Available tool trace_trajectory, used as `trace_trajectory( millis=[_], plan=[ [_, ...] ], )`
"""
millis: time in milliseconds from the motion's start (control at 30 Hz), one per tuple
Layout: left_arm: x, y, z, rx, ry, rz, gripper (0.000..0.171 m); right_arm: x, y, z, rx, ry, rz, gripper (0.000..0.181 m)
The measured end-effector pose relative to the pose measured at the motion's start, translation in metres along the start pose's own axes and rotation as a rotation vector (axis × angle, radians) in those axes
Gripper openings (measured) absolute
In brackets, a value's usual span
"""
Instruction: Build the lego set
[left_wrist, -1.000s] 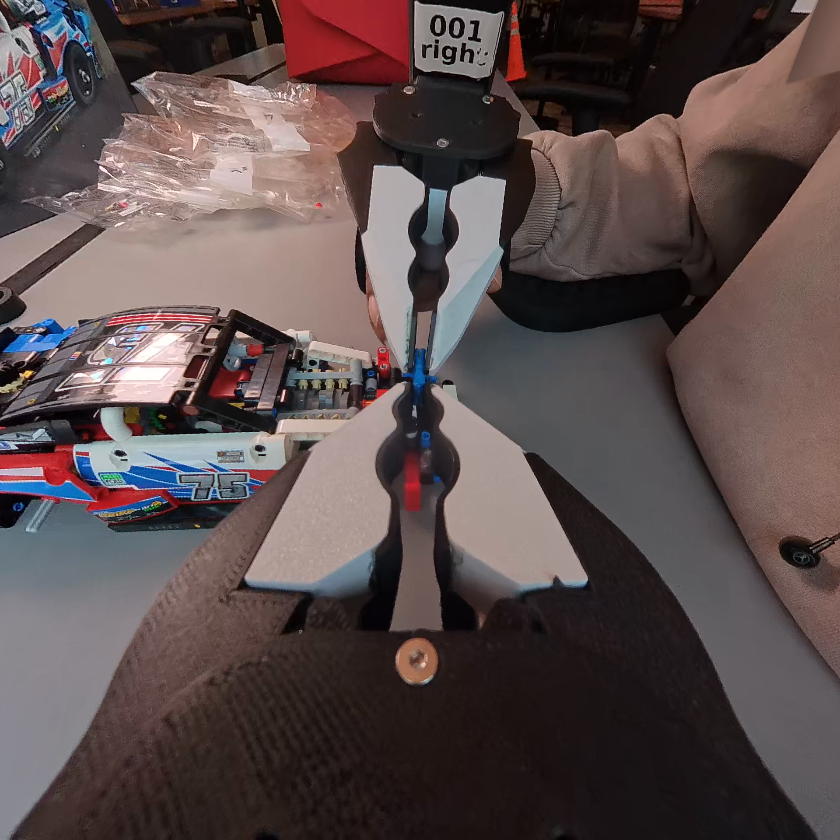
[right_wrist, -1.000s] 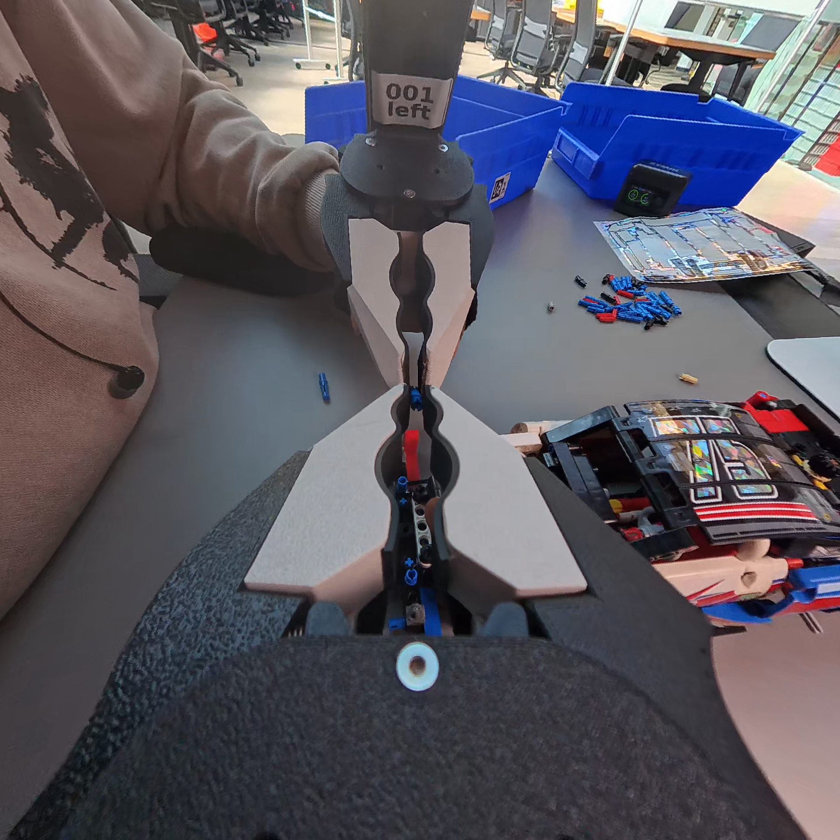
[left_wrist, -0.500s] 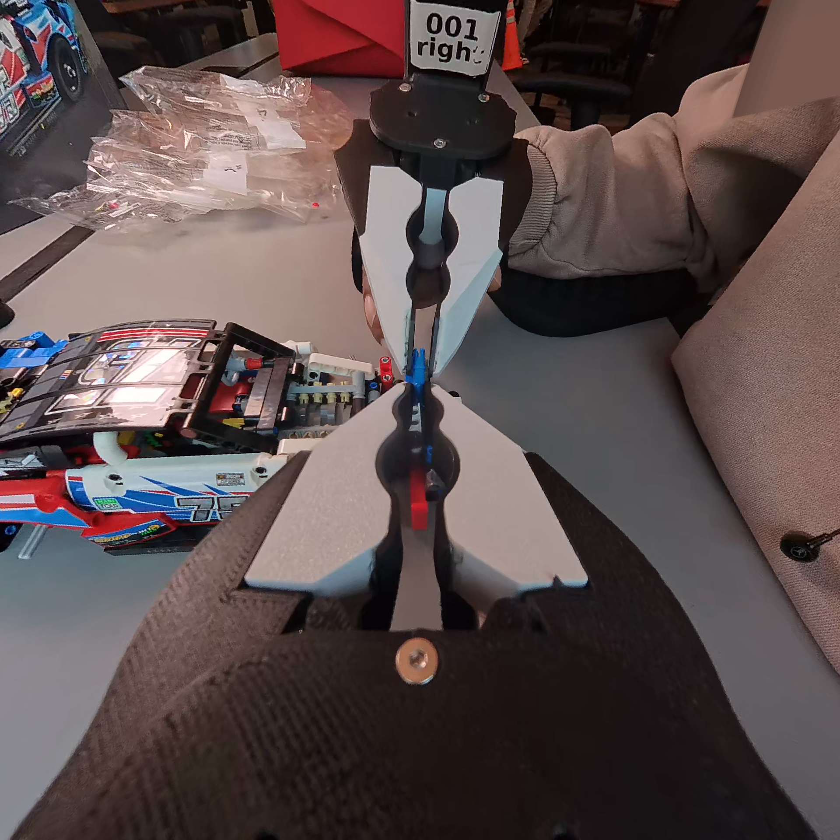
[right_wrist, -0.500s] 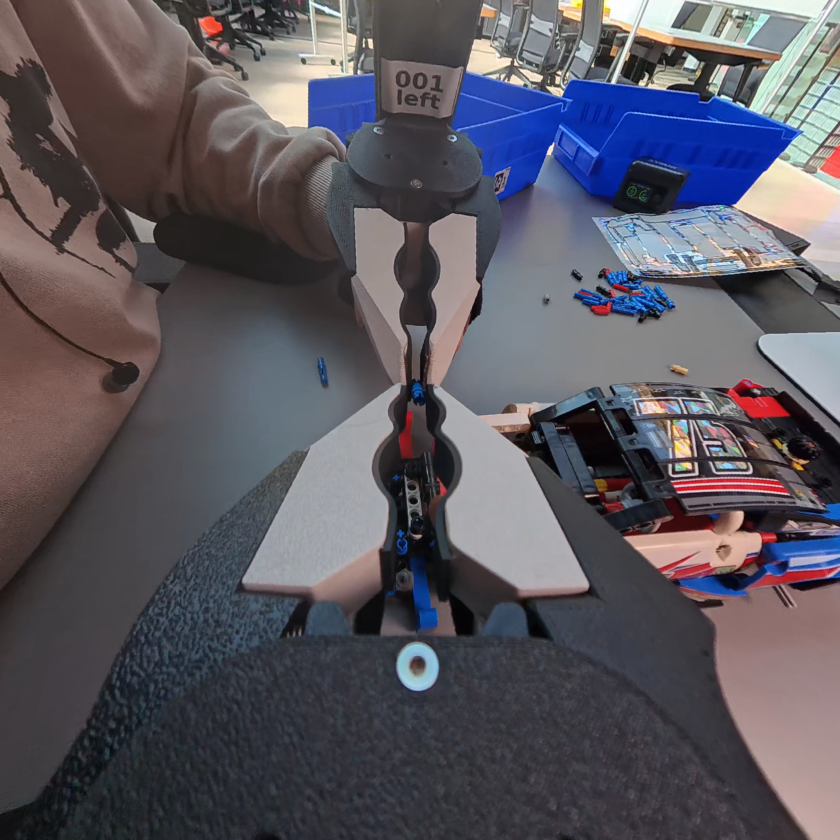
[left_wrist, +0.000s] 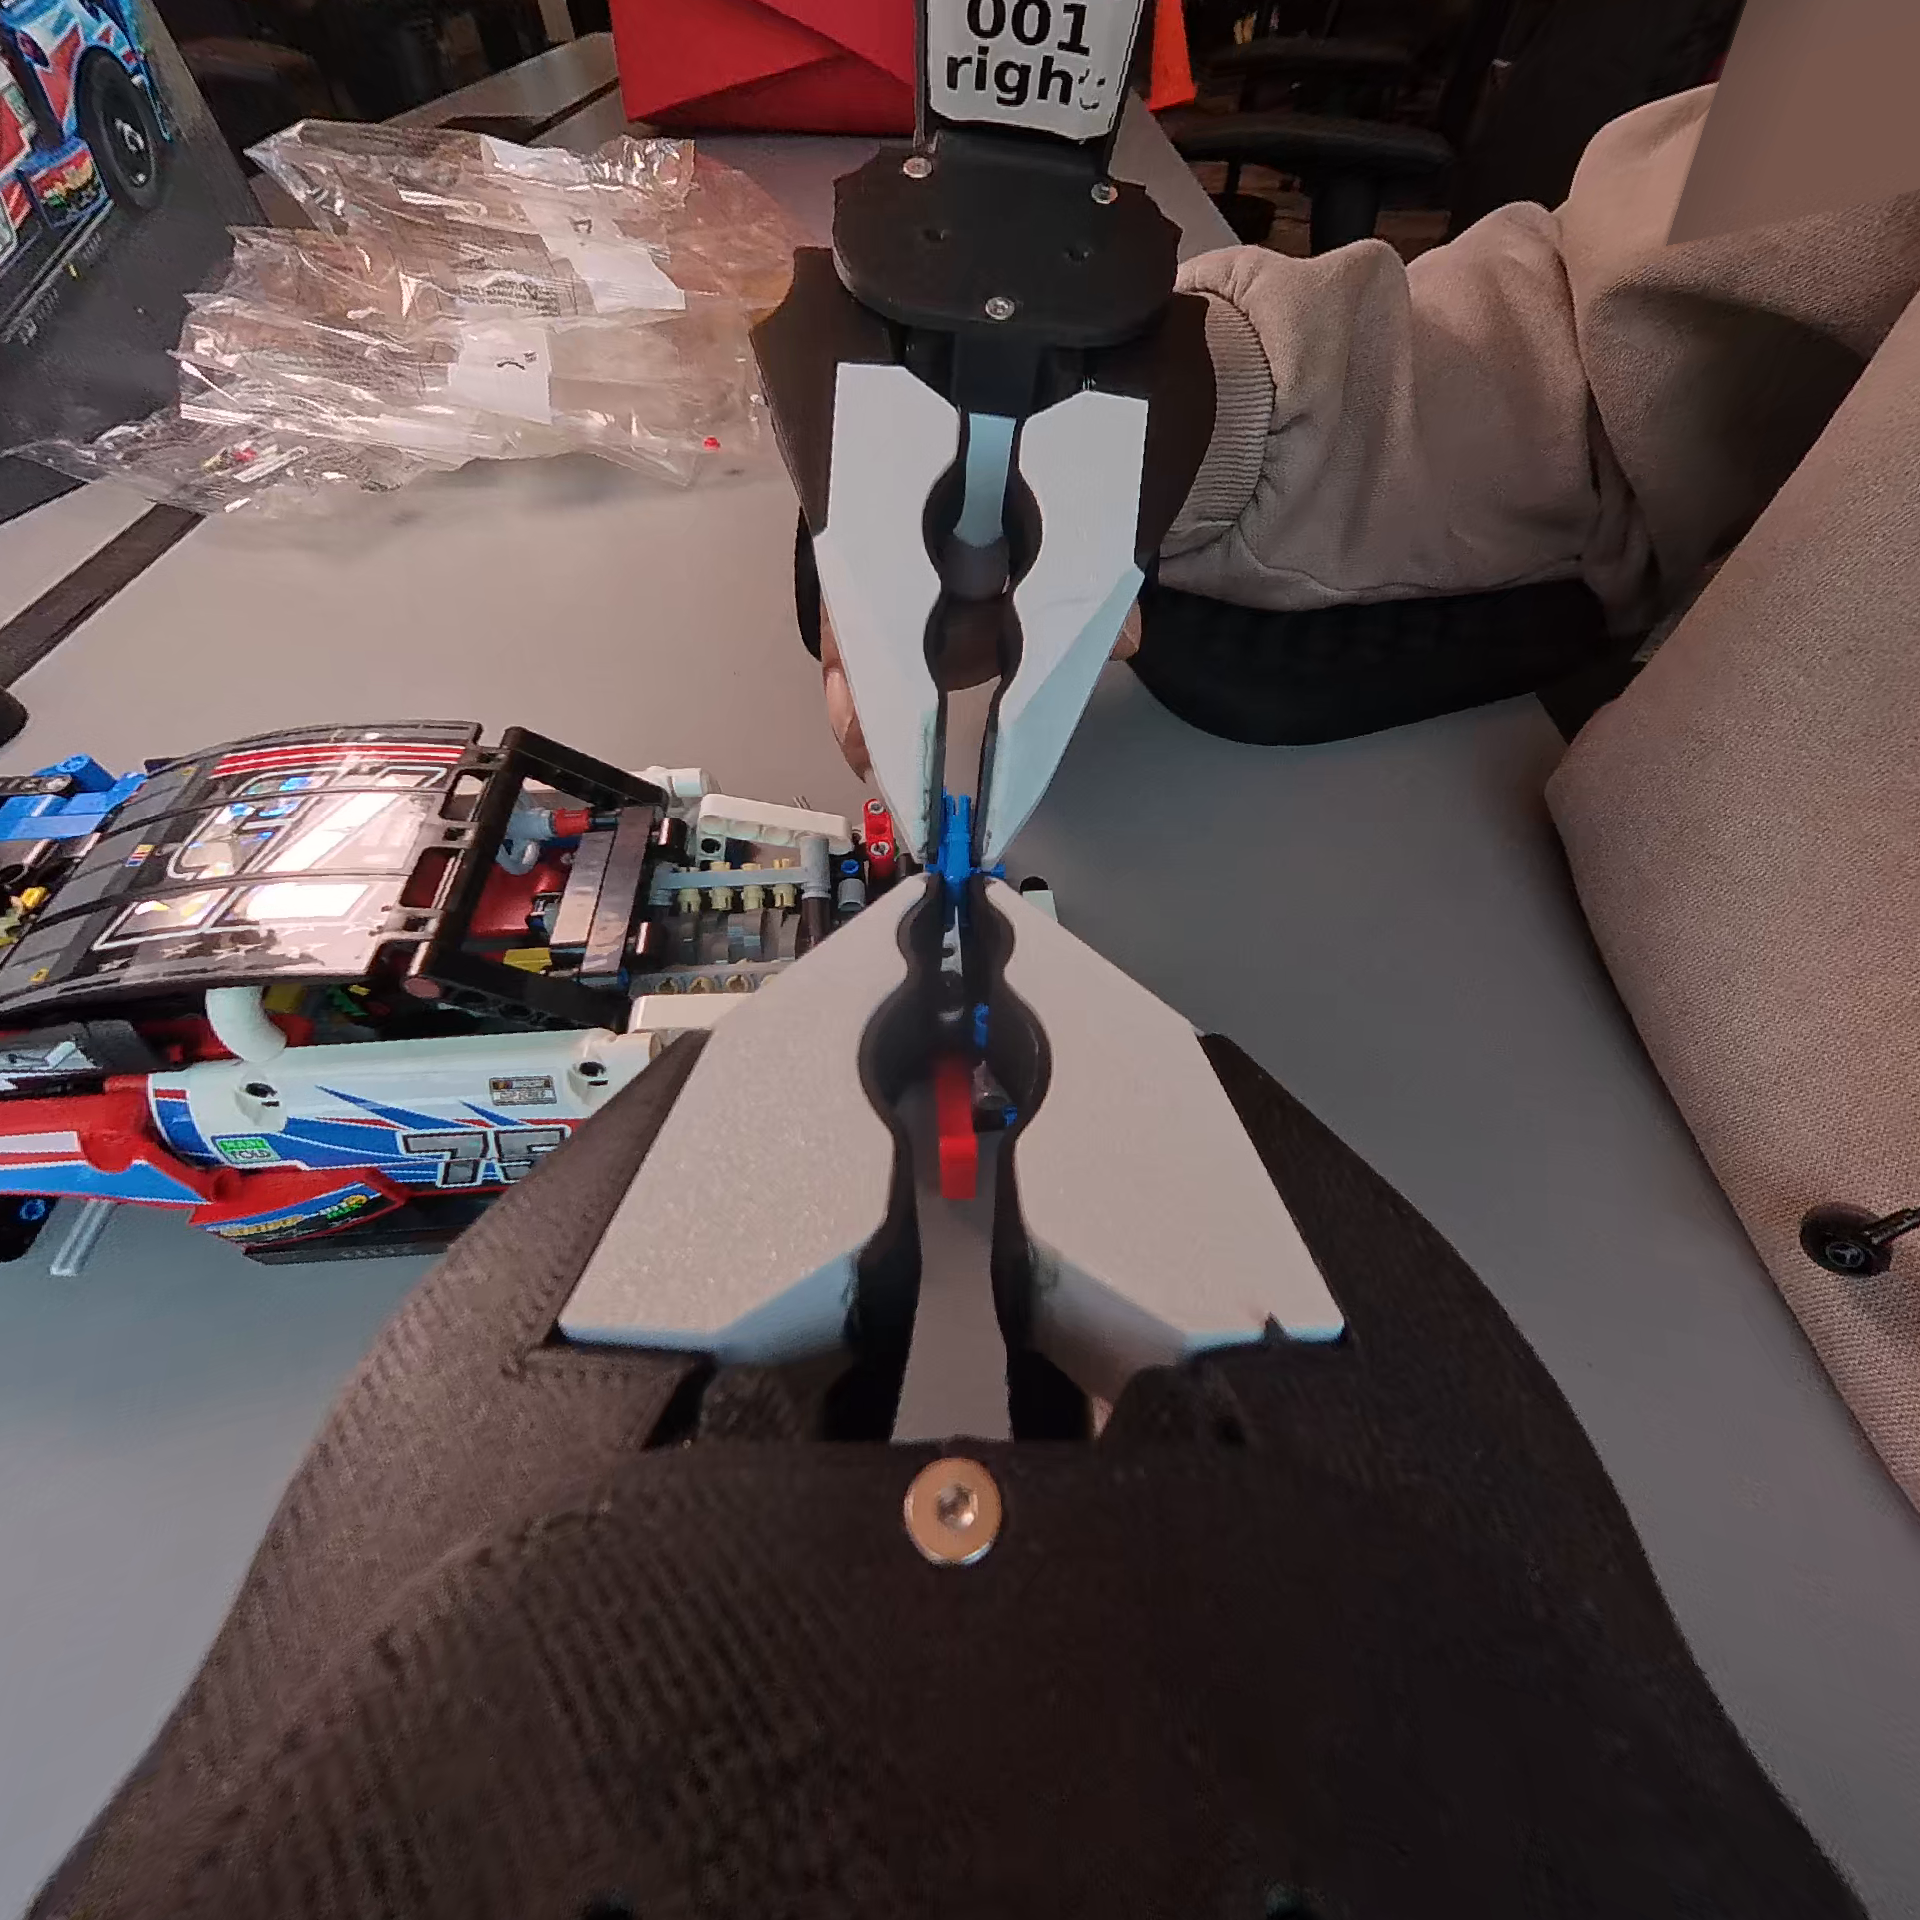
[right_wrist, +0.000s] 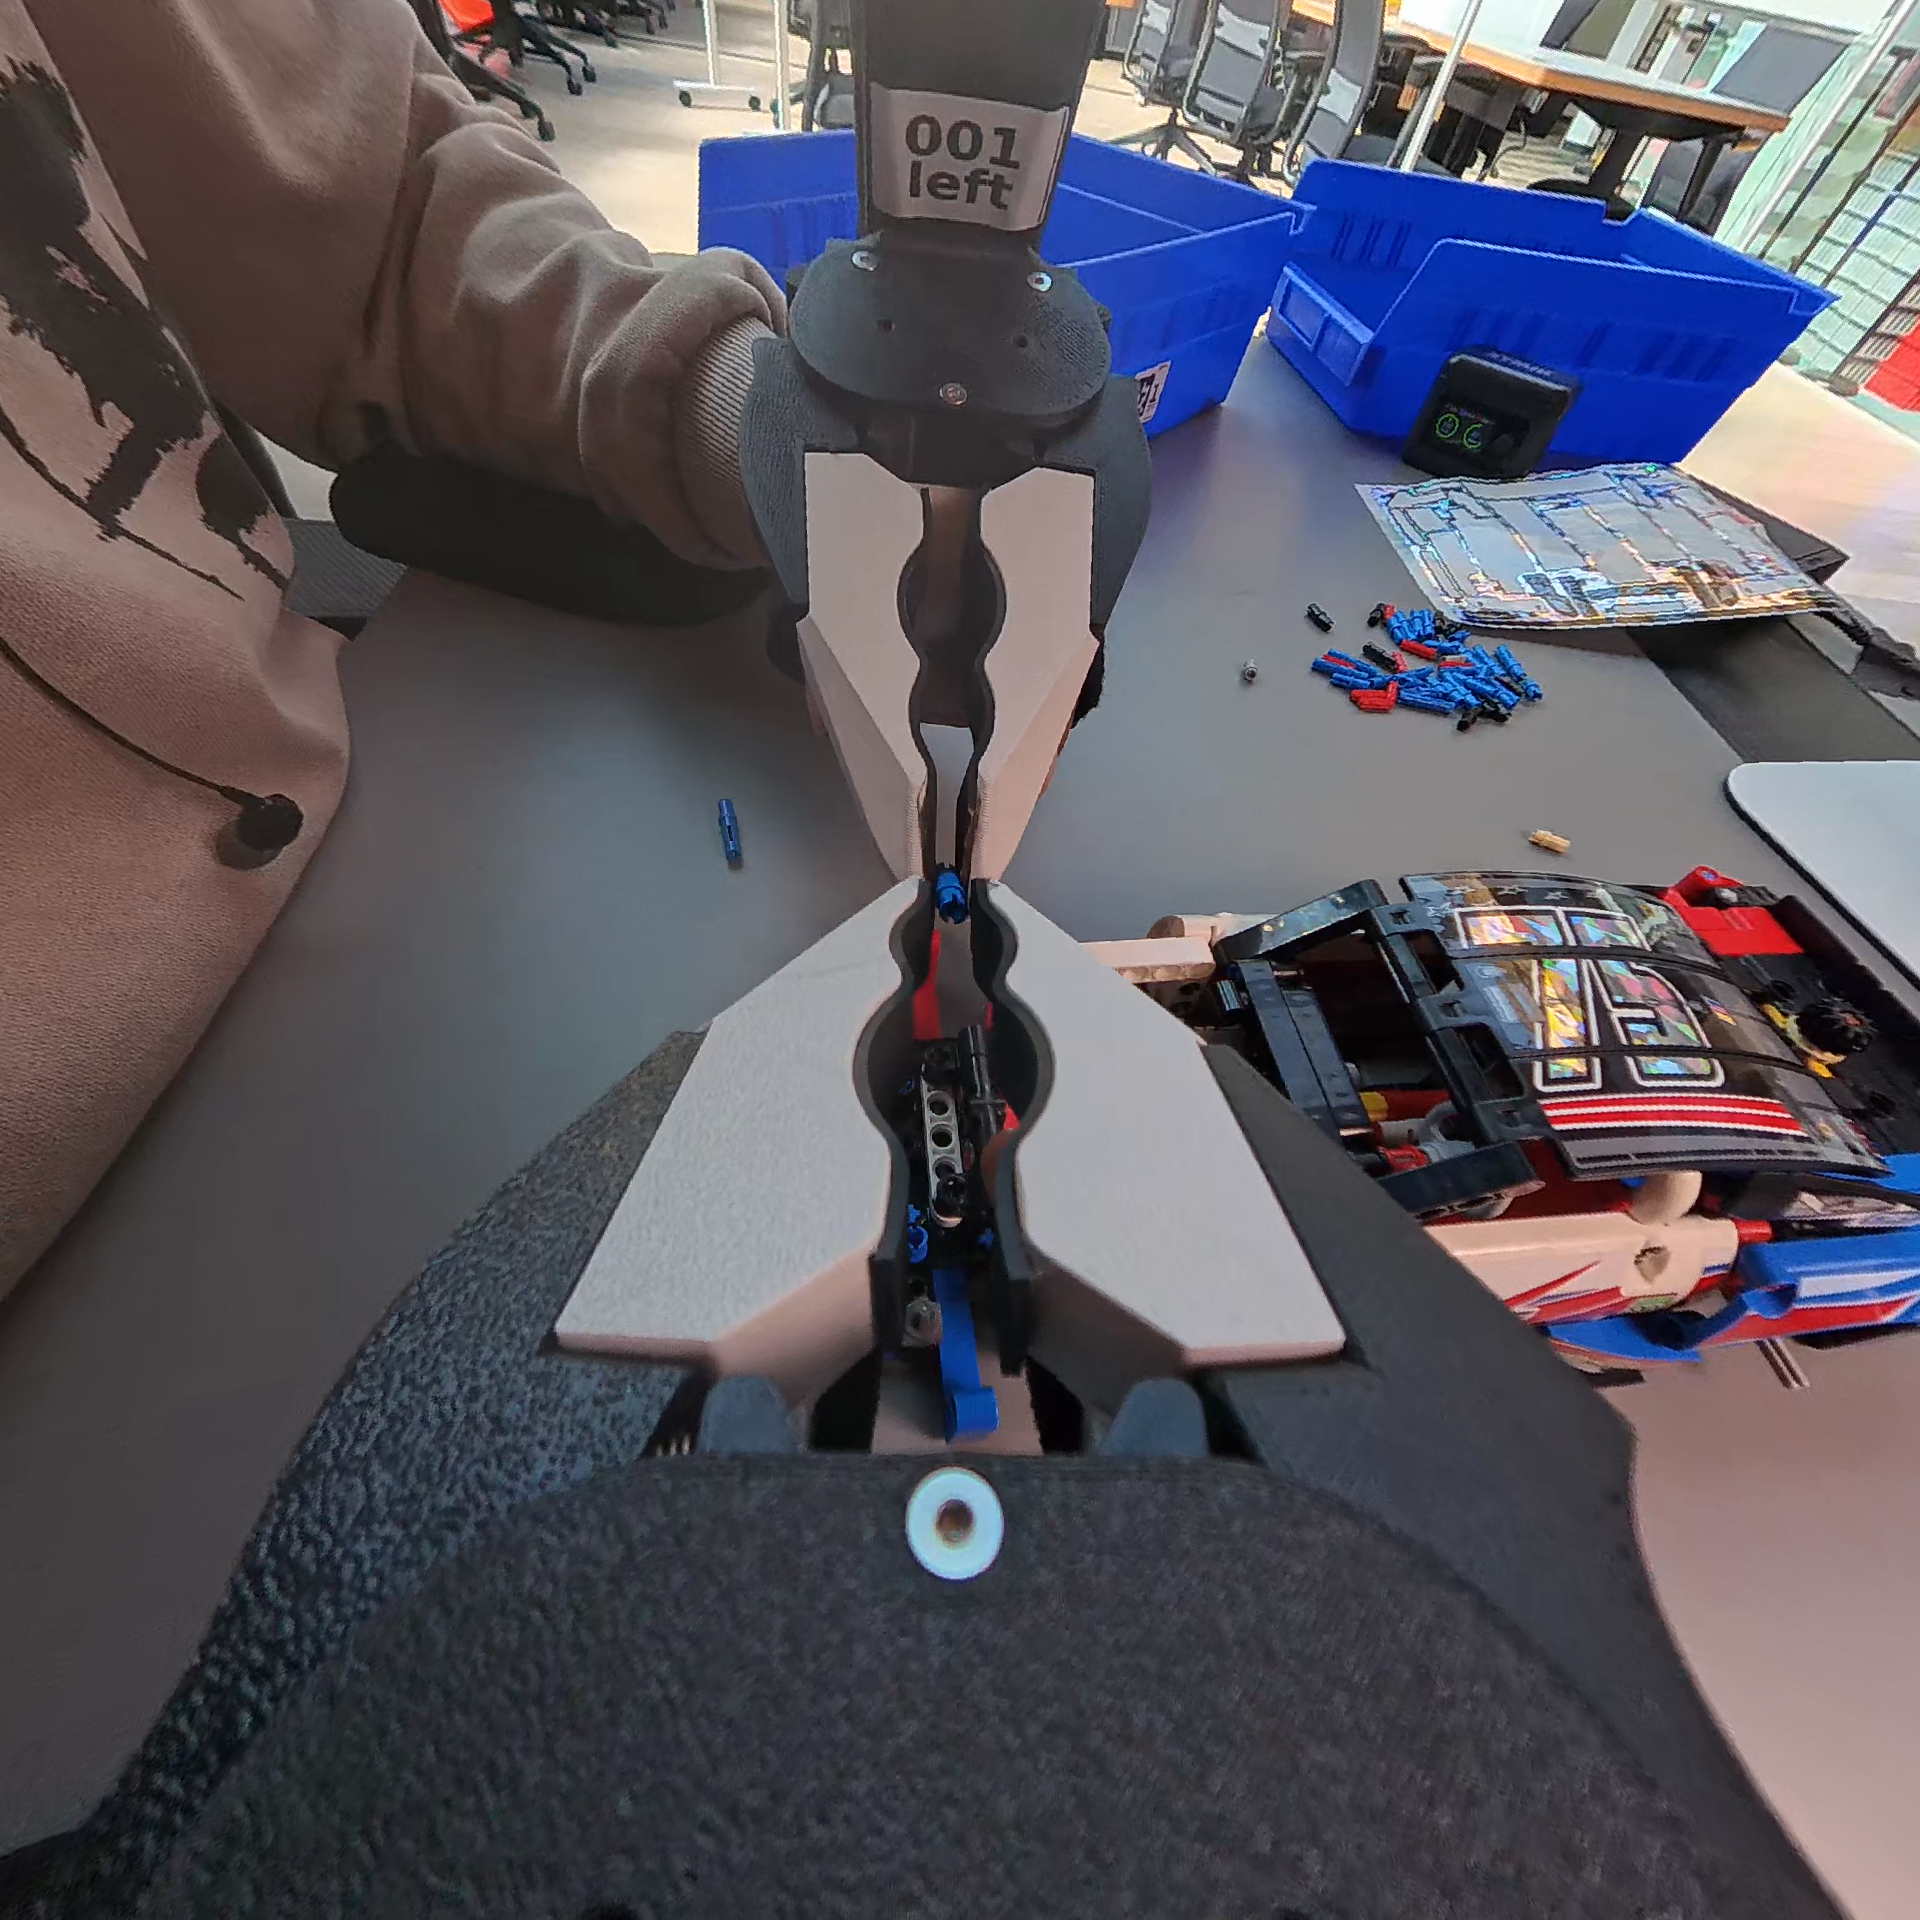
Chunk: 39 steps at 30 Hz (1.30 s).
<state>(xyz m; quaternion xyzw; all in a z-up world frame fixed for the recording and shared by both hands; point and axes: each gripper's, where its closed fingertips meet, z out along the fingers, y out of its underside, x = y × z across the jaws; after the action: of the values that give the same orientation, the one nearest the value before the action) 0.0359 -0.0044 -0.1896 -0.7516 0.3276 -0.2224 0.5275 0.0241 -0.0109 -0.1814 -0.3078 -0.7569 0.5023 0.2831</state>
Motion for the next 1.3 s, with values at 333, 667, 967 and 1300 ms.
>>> trace_trajectory(
  millis=[333,667,967,1300],
  plan=[
    [-0.044,-0.011,0.003,-0.040,-0.193,0.060,0.012,0.041,0.001,-0.027,0.064,0.100,0.162,0.002],
    [-0.077,0.008,0.028,-0.306,-0.330,0.295,0.021,0.072,0.049,-0.044,0.072,0.087,0.815,0.002],
    [-0.081,0.015,0.030,-0.370,-0.325,0.402,0.015,0.070,0.048,-0.038,0.146,0.096,0.991,0.002],
    [-0.082,0.015,0.033,-0.324,-0.331,0.446,0.016,0.071,0.048,-0.035,0.082,0.196,0.967,0.002]
  ],
)
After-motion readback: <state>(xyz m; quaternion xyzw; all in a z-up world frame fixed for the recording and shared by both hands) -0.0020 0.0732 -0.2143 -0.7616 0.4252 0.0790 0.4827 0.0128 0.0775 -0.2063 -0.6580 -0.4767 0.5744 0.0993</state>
